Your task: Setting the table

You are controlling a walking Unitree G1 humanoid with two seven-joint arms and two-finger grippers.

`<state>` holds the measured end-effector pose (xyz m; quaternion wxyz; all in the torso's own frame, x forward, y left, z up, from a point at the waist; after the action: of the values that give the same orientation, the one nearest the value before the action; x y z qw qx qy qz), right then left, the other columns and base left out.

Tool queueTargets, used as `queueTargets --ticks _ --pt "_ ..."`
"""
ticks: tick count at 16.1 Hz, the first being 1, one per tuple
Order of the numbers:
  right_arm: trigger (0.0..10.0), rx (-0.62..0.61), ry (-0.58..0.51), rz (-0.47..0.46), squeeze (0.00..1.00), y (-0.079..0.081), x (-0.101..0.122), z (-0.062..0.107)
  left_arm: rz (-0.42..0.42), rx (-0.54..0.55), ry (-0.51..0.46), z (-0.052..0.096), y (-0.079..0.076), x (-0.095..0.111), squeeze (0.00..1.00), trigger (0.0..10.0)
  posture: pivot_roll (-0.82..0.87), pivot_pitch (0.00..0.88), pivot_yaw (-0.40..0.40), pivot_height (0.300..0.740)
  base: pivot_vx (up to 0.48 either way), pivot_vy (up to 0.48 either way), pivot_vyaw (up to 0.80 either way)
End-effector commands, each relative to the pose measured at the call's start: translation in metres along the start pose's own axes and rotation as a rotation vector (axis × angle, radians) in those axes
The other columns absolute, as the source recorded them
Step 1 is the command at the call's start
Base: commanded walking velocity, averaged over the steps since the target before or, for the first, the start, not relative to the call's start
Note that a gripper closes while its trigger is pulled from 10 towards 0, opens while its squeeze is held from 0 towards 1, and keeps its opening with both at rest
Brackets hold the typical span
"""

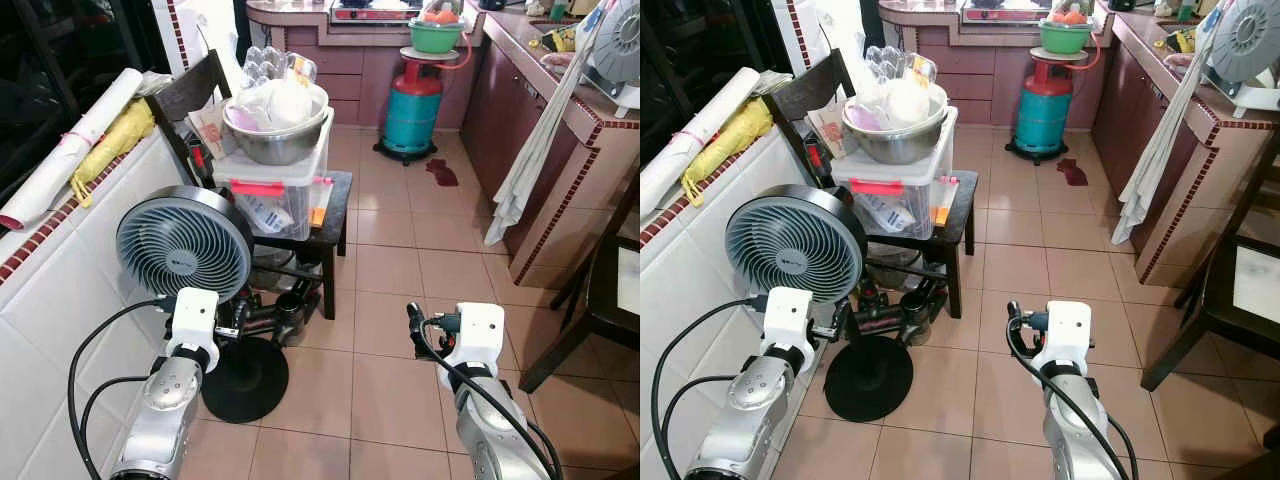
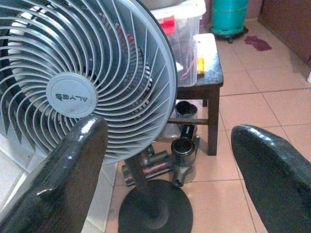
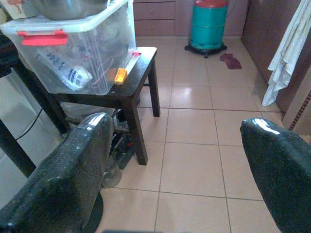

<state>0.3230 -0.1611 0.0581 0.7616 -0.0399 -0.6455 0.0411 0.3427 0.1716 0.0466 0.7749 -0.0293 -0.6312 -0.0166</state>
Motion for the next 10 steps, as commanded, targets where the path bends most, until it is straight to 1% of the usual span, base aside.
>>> queueTargets --ticks 1,2,4,5,7,9,10 --pt "10.0 0.031 0.0 -0.007 0.0 0.005 0.027 -0.022 0.198 0.029 0.006 -0.022 -0.016 0.012 0.0 10.0 0.02 0.0 -0.039 0.74 0.0 0.0 0.0" --pt "10.0 0.021 -0.027 -0.009 0.0 0.003 0.037 -0.027 0.167 0.036 0.024 -0.026 -0.013 0.013 0.0 10.0 0.01 0.0 -0.037 0.74 0.0 0.0 0.0" --pt "10.0 0.016 -0.051 0.003 0.0 0.002 0.046 -0.032 0.19 0.031 0.025 -0.031 -0.012 0.018 0.0 10.0 0.01 0.0 -0.033 0.74 0.0 0.0 0.0" --pt "10.0 0.017 -0.049 0.003 0.0 0.002 0.046 -0.033 0.199 0.028 0.025 -0.032 -0.013 0.019 0.0 10.0 0.01 0.0 -0.033 0.74 0.0 0.0 0.0" --pt "10.0 0.009 -0.045 0.012 0.0 0.0 0.045 -0.034 0.193 0.013 0.02 -0.033 -0.015 0.021 0.0 10.0 0.01 0.0 -0.03 0.74 0.0 0.0 0.0" --pt "10.0 0.011 -0.048 0.01 0.0 0.0 0.043 -0.032 0.22 -0.004 0.027 -0.03 -0.017 0.018 0.0 10.0 0.01 0.0 -0.032 0.74 0.0 0.0 0.0" --pt "10.0 0.016 -0.046 0.009 0.0 0.001 0.043 -0.032 0.222 -0.005 0.011 -0.028 -0.016 0.019 0.0 10.0 0.01 0.0 -0.032 0.74 0.0 0.0 0.0"
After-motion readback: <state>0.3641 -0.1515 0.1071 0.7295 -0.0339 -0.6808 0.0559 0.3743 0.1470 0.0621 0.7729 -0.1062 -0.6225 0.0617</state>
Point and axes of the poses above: a point about 5 cm out from each wrist's last joint towards the gripper, its own z axis pointing back from the gripper into the wrist, its own x axis along the axis of the wrist's last joint, y = z × x, the point moved 6 cm from there along -z, pointing out of the wrist towards the gripper, and after that the axes turned 9 degrees about z, right-handed, at the moved point
